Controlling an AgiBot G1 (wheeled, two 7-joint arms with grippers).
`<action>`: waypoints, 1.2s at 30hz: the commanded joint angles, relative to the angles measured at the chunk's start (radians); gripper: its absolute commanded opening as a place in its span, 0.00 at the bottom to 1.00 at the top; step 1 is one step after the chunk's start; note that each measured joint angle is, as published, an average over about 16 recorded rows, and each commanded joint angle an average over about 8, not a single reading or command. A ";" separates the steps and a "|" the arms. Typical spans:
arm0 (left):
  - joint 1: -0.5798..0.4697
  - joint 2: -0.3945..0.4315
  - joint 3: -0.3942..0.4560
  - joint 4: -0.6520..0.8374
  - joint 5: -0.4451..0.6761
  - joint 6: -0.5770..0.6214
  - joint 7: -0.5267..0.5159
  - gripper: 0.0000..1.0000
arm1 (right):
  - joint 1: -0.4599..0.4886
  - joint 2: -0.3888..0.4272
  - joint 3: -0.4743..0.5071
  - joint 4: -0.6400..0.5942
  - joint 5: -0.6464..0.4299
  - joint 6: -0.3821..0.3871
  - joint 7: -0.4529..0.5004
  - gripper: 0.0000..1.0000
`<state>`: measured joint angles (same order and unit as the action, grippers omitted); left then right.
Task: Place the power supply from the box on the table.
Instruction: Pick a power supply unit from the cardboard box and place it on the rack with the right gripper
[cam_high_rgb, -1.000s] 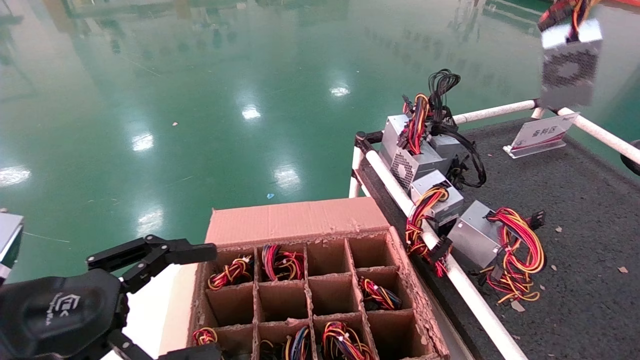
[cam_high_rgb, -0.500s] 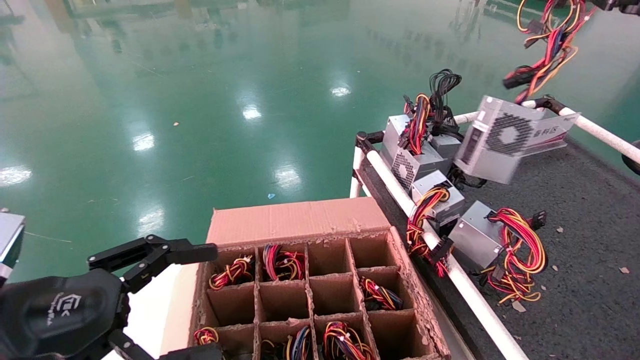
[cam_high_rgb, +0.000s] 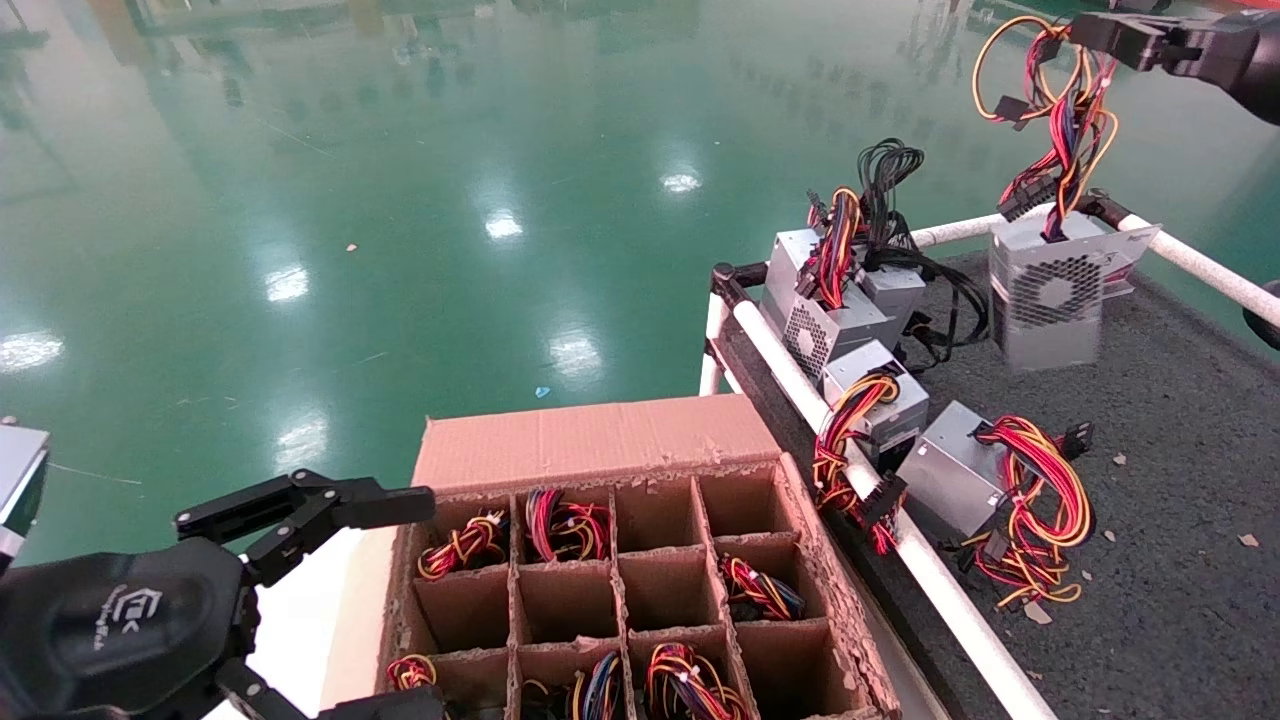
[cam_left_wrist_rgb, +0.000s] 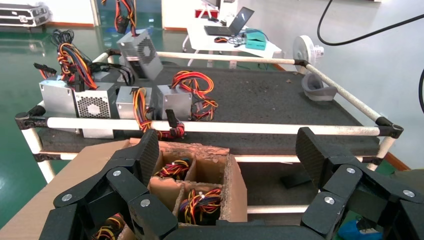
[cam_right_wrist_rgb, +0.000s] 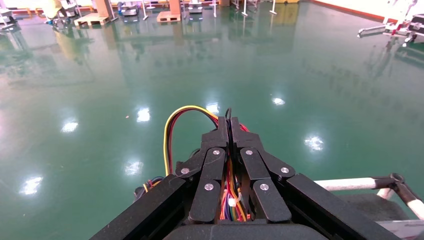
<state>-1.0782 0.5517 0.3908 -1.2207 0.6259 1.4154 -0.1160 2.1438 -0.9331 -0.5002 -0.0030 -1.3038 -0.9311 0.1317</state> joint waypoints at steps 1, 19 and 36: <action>0.000 0.000 0.000 0.000 0.000 0.000 0.000 1.00 | -0.004 -0.003 0.000 0.000 0.001 -0.004 -0.001 0.00; 0.000 0.000 0.000 0.000 0.000 0.000 0.000 1.00 | -0.052 -0.053 -0.004 0.002 -0.005 0.014 -0.011 0.00; 0.000 0.000 0.000 0.000 0.000 0.000 0.000 1.00 | -0.123 -0.099 -0.006 -0.007 -0.009 0.036 -0.019 0.00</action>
<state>-1.0782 0.5517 0.3908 -1.2207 0.6259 1.4154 -0.1160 2.0179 -1.0275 -0.5077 -0.0102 -1.3150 -0.9018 0.1106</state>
